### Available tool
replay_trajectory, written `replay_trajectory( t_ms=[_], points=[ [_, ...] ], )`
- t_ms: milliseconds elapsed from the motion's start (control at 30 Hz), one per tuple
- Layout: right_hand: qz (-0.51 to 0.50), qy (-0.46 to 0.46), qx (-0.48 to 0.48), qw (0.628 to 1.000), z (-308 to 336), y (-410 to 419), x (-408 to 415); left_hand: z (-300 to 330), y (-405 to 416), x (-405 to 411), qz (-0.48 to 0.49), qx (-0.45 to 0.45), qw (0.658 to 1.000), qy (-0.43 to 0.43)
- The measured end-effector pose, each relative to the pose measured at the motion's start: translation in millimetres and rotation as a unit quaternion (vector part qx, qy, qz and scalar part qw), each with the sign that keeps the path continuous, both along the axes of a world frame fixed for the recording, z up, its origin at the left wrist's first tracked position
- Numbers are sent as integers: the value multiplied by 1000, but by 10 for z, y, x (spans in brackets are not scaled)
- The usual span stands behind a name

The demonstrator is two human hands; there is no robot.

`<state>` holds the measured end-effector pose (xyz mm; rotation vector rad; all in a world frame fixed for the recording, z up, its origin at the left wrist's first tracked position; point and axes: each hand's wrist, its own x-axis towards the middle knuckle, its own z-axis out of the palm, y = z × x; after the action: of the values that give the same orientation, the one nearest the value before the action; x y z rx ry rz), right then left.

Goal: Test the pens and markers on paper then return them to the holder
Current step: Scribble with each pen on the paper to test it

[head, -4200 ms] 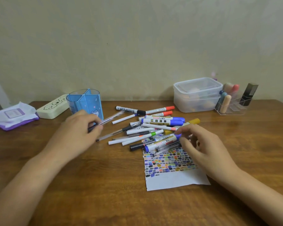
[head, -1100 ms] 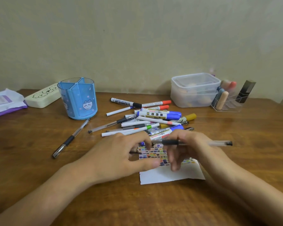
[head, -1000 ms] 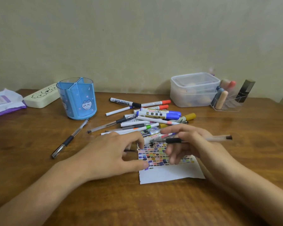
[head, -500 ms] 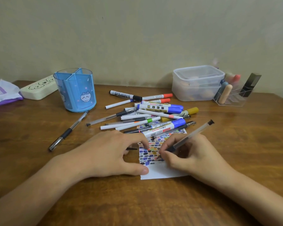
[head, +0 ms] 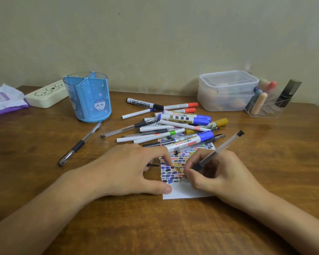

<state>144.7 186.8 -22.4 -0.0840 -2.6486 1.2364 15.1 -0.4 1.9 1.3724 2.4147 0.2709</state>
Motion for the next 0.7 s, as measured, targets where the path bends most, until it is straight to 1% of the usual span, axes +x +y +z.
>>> replay_trajectory(
  t_ms=[133, 533, 700],
  points=[
    [-7, 2, 17, 1000, -7, 2, -1, 5, 1, -3, -1, -2, 1000, -5],
    [-2, 5, -3, 1000, 6, -4, 1, 18, -7, 14, -2, -2, 1000, -4],
    [-5, 0, 5, 1000, 9, 6, 0, 27, -2, 23, -2, -9, 1000, -1]
  ],
)
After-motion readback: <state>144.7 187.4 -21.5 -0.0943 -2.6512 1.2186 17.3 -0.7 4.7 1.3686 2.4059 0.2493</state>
